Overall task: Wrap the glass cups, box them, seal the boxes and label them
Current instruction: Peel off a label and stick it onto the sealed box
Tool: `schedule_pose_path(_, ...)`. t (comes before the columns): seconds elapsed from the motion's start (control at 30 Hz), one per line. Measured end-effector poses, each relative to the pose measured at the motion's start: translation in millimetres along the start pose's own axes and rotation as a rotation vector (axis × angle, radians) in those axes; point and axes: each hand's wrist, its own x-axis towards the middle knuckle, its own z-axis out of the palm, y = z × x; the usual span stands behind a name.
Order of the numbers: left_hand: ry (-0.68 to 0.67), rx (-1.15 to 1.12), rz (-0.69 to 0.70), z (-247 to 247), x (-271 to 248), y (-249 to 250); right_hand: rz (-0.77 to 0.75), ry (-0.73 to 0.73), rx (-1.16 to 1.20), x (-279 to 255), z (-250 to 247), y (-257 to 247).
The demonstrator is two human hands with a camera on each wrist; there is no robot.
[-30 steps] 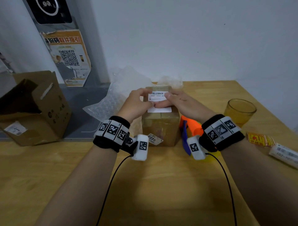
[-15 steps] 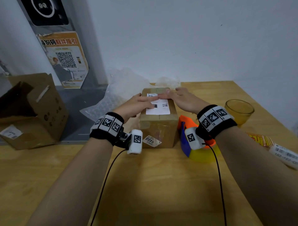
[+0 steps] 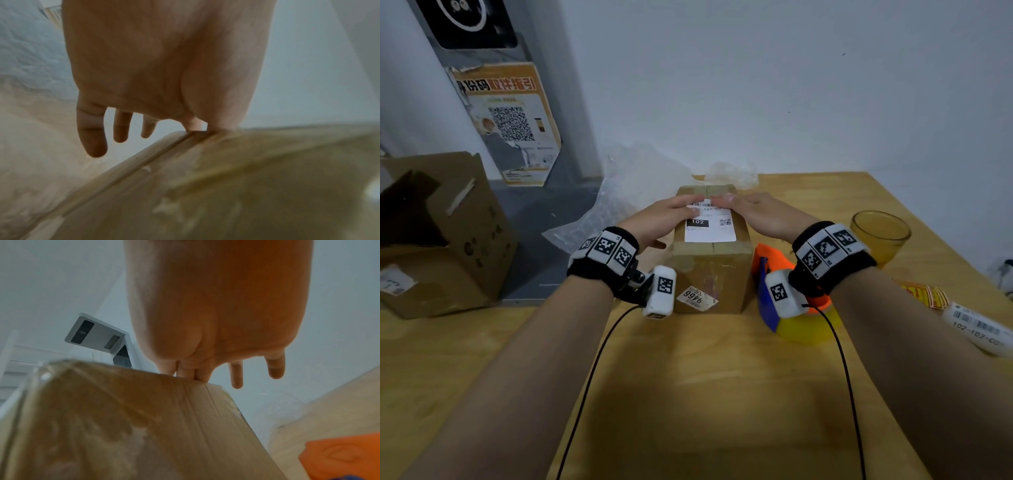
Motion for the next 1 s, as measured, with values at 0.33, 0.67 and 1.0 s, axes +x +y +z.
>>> schedule_pose_path(0.33, -0.118, -0.078, -0.029, -3.3, -14.5, -2.6, -0.066, -0.026, 0.137, -39.3, 0.6, 8.6)
schedule_pose_path(0.67, -0.118, -0.001, -0.040, -2.4, -44.5, -7.3, -0.052, 0.033, 0.062, -37.4, 5.7, 5.7)
schedule_pose_path(1.0, -0.124, 0.050, -0.085, -20.8, -28.0, 12.5, -0.038, -0.071, -0.274, 0.9, -5.0, 3.0)
